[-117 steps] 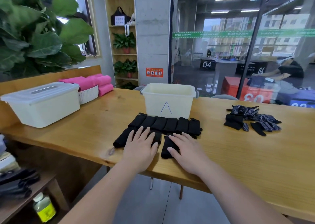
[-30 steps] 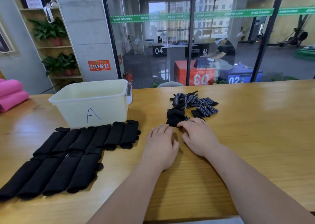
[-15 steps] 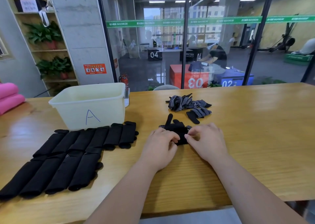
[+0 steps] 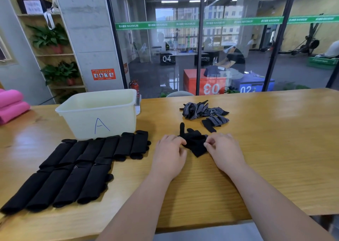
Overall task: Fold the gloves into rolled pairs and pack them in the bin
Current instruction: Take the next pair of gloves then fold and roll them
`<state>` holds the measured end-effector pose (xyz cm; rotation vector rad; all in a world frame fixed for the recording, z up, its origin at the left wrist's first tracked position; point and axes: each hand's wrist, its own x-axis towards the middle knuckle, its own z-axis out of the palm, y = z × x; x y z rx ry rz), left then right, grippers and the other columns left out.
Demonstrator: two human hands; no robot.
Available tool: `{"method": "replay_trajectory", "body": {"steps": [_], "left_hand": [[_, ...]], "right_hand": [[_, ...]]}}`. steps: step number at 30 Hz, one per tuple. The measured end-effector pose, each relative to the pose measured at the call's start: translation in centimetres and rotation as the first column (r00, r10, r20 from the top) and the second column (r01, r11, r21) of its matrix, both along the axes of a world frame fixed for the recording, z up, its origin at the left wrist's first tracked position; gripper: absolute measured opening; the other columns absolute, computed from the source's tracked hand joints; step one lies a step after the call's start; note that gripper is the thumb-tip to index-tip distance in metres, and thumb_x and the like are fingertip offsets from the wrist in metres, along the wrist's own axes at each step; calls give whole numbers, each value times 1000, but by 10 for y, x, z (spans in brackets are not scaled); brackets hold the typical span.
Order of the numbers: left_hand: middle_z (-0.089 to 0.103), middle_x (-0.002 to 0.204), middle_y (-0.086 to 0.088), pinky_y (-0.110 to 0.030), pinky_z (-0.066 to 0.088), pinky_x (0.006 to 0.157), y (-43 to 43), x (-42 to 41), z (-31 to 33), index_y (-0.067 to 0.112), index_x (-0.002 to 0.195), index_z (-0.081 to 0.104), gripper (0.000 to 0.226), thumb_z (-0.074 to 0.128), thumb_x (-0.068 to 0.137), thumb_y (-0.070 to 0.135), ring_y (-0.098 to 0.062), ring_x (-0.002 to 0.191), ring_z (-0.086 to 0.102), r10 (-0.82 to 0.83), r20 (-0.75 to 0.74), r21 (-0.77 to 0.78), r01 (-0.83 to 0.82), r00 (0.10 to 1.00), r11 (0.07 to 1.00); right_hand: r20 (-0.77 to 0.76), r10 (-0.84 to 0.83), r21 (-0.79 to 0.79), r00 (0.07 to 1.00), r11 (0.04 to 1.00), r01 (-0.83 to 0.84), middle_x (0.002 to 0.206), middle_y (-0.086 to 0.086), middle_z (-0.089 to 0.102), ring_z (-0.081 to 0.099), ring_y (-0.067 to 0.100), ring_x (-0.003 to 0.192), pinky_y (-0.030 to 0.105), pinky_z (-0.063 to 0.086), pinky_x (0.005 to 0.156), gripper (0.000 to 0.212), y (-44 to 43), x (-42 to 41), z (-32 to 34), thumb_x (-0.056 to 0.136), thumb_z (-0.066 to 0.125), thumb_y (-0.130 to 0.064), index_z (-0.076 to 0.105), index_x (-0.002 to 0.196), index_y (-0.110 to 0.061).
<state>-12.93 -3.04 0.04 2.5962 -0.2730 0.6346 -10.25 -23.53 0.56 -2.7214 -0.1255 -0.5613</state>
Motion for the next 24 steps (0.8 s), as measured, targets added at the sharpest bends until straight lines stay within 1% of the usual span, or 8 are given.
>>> {"method": "replay_trajectory", "body": {"steps": [4, 8, 11, 14, 16, 19, 22, 24], "left_hand": [[64, 120, 14, -36, 44, 105, 2, 3, 1, 29, 122, 71, 29, 55, 99, 23, -12, 119, 48, 35, -2, -39, -35, 999, 999], [62, 120, 14, -34, 44, 104, 4, 5, -1, 29, 123, 70, 29, 55, 99, 23, -12, 120, 47, 66, 18, -70, -65, 998, 995], [61, 123, 13, -35, 44, 106, 5, 4, -1, 29, 124, 69, 27, 56, 100, 24, -12, 122, 46, 66, 14, -79, -64, 998, 995], [61, 124, 12, -36, 44, 107, 6, 4, 0, 28, 125, 69, 28, 57, 100, 24, -13, 123, 47, 67, 7, -83, -66, 998, 994], [61, 124, 12, -36, 45, 107, 6, 3, 0, 28, 126, 69, 29, 56, 100, 24, -12, 122, 47, 68, 1, -93, -68, 998, 993], [62, 124, 12, -35, 45, 105, 5, 3, 1, 28, 125, 69, 29, 55, 100, 24, -11, 121, 46, 69, -1, -95, -69, 998, 993], [62, 125, 12, -35, 46, 104, 6, 3, 0, 28, 125, 69, 28, 55, 101, 25, -11, 122, 46, 71, -7, -91, -71, 997, 993], [62, 125, 12, -35, 47, 102, 6, 3, 0, 28, 124, 69, 27, 56, 100, 25, -12, 123, 47, 65, -1, -89, -64, 998, 994]], "right_hand": [[29, 40, 107, 999, 993, -43, 101, -11, 70, 62, 17, 90, 32, 45, 71, 11, -12, 7, 24, 103, 62, -27, 60, 102, -38], [45, 245, 224, 969, 942, -248, 99, -18, 64, 55, -2, 82, 12, 38, 71, 30, -22, 1, 76, 99, 63, -8, 72, 105, -36], [-40, 419, 285, 907, 875, -391, 99, -15, 68, 59, -3, 76, 6, 43, 70, 40, -28, -11, 114, 97, 69, -6, 71, 120, -38], [-108, 505, 335, 856, 829, -447, 106, -11, 74, 67, -3, 99, 14, 46, 89, 49, -33, -21, 142, 94, 77, -14, 68, 128, -48], [-149, 541, 373, 828, 806, -460, 107, -9, 77, 69, -3, 101, 17, 46, 92, 50, -36, -26, 151, 94, 79, -17, 67, 129, -50], [-191, 484, 300, 854, 857, -418, 106, -11, 77, 70, -2, 100, 22, 51, 95, 49, -37, -23, 152, 92, 81, -20, 66, 131, -48], [-57, 366, 240, 929, 908, -344, 103, -14, 76, 70, 2, 103, 35, 53, 107, 48, -35, -13, 149, 91, 83, -18, 68, 130, -42], [123, 324, 275, 938, 897, -346, 99, -20, 75, 69, -1, 104, 30, 51, 109, 45, -33, -12, 151, 92, 82, -16, 70, 128, -39]]}}
